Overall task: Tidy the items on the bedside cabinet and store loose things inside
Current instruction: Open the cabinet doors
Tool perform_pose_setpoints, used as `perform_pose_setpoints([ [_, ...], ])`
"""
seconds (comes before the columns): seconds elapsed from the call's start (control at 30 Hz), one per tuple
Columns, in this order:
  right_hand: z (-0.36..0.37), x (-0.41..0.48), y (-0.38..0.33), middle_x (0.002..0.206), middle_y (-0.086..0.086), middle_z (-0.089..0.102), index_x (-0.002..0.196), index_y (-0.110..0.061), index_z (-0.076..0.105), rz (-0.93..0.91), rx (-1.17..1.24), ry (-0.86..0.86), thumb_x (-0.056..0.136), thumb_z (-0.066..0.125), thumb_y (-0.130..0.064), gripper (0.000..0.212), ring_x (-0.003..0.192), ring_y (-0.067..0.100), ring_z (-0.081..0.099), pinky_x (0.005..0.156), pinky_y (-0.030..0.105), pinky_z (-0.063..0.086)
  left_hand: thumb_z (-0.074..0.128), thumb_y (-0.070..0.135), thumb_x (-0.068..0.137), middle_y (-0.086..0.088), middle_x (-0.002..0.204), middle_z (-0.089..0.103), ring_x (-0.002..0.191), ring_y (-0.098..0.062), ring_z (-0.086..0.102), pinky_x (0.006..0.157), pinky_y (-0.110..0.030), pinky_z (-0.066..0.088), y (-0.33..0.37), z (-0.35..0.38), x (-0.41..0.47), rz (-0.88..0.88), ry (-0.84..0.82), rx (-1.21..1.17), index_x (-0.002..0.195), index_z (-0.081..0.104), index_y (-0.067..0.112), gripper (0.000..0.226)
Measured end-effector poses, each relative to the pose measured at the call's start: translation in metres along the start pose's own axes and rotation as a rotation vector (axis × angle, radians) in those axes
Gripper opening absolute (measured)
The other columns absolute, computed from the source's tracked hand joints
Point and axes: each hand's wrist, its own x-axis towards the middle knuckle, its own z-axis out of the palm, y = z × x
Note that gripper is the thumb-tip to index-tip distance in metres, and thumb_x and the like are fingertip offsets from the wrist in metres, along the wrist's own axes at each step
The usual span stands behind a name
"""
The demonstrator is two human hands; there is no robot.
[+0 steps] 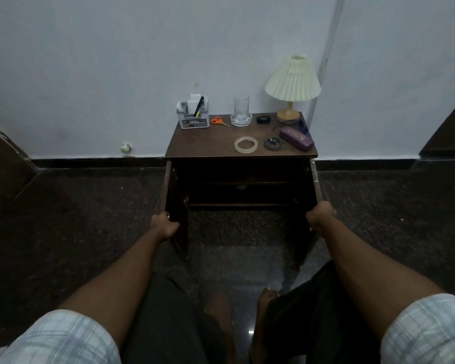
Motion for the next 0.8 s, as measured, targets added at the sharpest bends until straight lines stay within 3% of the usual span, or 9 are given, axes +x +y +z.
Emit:
perform_pose_setpoints([
  [0.1,0.001,-0.004,0.003,0.129,0.028,0.056,0.128,0.009,0.053,-0.078,-0.069,-0.071,0.087,0.063,-0.021,0.052,0.120,0.043,0.056,0.101,0.046,0.050,0.064,0.037,0.083,-0.022,0.145,0.048,0.133,-0.039,0.045,0.107,-0.039,0.044,-0.003,-0.002,-0.004,-0.017,-0.026,0.005,0.140,0.051,0.009,0.065],
  [0.2,0.005,0.008,0.009,0.124,0.028,0.060,0.122,0.009,0.057,-0.120,-0.096,-0.127,0.086,0.060,-0.021,0.047,0.116,0.044,0.057,0.100,0.048,0.050,0.060,0.038,0.091,-0.021,0.161,0.018,0.150,-0.038,0.012,0.119,-0.037,0.025,-0.007,0.001,-0.002,-0.029,-0.045,0.070,0.151,0.035,0.010,0.071],
  [0.27,0.001,0.003,0.009,0.125,0.027,0.060,0.124,0.010,0.056,-0.138,-0.124,-0.158,0.086,0.058,-0.022,0.050,0.116,0.042,0.058,0.099,0.045,0.050,0.055,0.035,0.097,-0.018,0.164,0.008,0.152,-0.036,-0.003,0.121,-0.036,0.016,-0.008,0.004,0.002,-0.021,-0.048,0.117,0.155,0.025,0.008,0.070],
  [0.4,-0.003,0.002,0.013,0.117,0.018,0.061,0.122,0.006,0.057,-0.115,-0.085,-0.197,0.086,0.058,-0.019,0.044,0.113,0.037,0.058,0.093,0.038,0.048,0.048,0.026,0.101,-0.020,0.163,0.015,0.152,-0.035,0.003,0.122,-0.034,0.012,0.012,-0.002,-0.017,0.006,-0.026,0.154,0.152,0.027,0.003,0.060],
  [0.53,-0.003,0.012,0.016,0.145,0.026,0.045,0.138,0.009,0.045,-0.117,-0.121,-0.180,0.089,0.055,-0.024,0.060,0.134,0.041,0.044,0.114,0.048,0.035,0.055,0.036,0.095,-0.019,0.164,0.009,0.152,-0.034,-0.001,0.122,-0.033,0.014,-0.016,0.004,0.014,-0.044,0.010,0.212,0.154,0.025,0.006,0.073],
  [0.63,-0.012,-0.004,0.009,0.151,0.026,0.036,0.141,0.007,0.041,-0.122,-0.197,-0.137,0.094,0.054,-0.026,0.059,0.141,0.037,0.036,0.118,0.049,0.027,0.056,0.036,0.095,-0.019,0.164,0.001,0.152,-0.034,-0.001,0.122,-0.034,0.016,-0.019,0.000,0.009,-0.061,-0.024,0.242,0.154,0.024,0.007,0.074],
  [0.73,-0.013,-0.004,0.008,0.154,0.030,0.027,0.142,0.008,0.038,-0.131,-0.303,-0.103,0.097,0.052,-0.027,0.059,0.147,0.043,0.016,0.120,0.045,0.020,0.053,0.041,0.095,-0.017,0.164,0.004,0.151,-0.037,-0.005,0.123,-0.034,0.007,-0.010,-0.003,-0.003,-0.064,-0.054,0.229,0.154,0.027,0.007,0.072],
  [0.8,-0.009,-0.004,0.005,0.155,0.029,0.025,0.141,0.004,0.042,-0.132,-0.320,-0.098,0.096,0.053,-0.032,0.059,0.147,0.045,0.013,0.120,0.043,0.020,0.052,0.047,0.091,-0.014,0.165,-0.005,0.150,-0.042,0.004,0.123,-0.040,0.013,-0.004,-0.007,-0.009,-0.087,-0.047,0.179,0.155,0.026,0.010,0.078],
])
